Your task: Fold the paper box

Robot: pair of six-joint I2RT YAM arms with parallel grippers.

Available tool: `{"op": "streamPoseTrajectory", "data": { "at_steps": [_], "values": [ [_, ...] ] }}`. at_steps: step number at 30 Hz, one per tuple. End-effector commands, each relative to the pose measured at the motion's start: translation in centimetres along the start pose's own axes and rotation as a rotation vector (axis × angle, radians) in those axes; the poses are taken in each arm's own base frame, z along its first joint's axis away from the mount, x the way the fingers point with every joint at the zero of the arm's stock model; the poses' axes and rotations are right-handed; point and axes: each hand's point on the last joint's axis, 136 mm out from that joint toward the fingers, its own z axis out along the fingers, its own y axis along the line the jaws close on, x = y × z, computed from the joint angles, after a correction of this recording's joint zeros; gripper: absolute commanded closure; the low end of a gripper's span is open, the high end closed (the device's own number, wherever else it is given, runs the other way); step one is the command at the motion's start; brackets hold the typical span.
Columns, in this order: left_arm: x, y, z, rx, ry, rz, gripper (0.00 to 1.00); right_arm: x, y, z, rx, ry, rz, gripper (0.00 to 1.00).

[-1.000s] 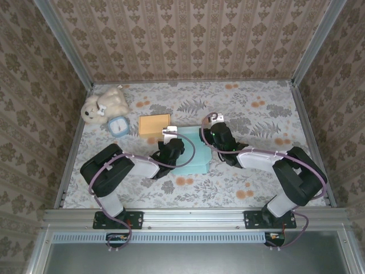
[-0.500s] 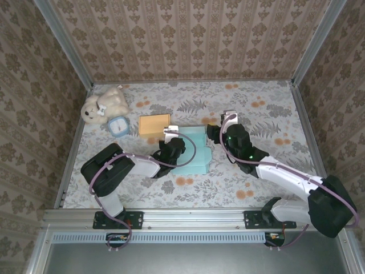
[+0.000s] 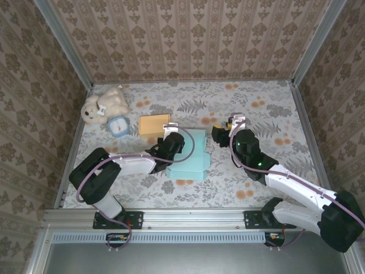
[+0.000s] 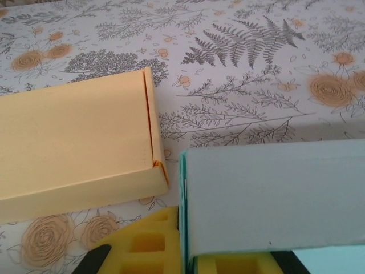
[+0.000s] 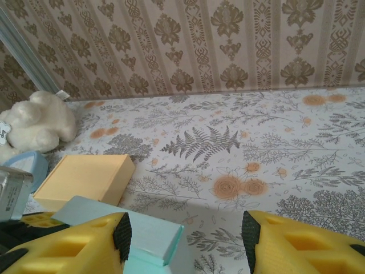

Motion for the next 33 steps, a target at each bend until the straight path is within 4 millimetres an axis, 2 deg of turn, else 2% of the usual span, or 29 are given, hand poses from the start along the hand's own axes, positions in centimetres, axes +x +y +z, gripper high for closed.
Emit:
{"op": "streamPoseTrajectory", "data": {
  "at_steps": [1,6,14,22,28,33],
  "values": [
    [-0.3,0.5,-1.0,-0.002,0.078,0.022,1.0,0.4,-0.4,-1.0,-0.008,0.004,-0.016,0.43],
    [-0.8,1.0,-1.5,-0.023,0.139,0.057,1.0,0.1,-0.5,-2.4,-0.031,-0.022,-0.012,0.43],
    [-1.5,0.2,-2.6,0.022,0.223,0.122,1.0,-0.7,-1.1,-4.6,-0.034,-0.064,-0.007,0.43],
    [-2.1,-0.5,-2.7,0.049,0.336,0.292,1.0,-0.9,-1.1,-5.3,-0.047,-0.072,-0.014,0.43],
    [-4.5,-2.9,-2.9,0.096,0.285,0.552,1.0,-0.8,-1.0,-5.7,-0.063,-0.074,-0.014,0.43],
    [-5.5,-7.3,-4.3,0.241,0.205,0.87,1.0,-1.6,-1.5,-7.2,-0.063,-0.133,0.004,0.43]
  ]
}}
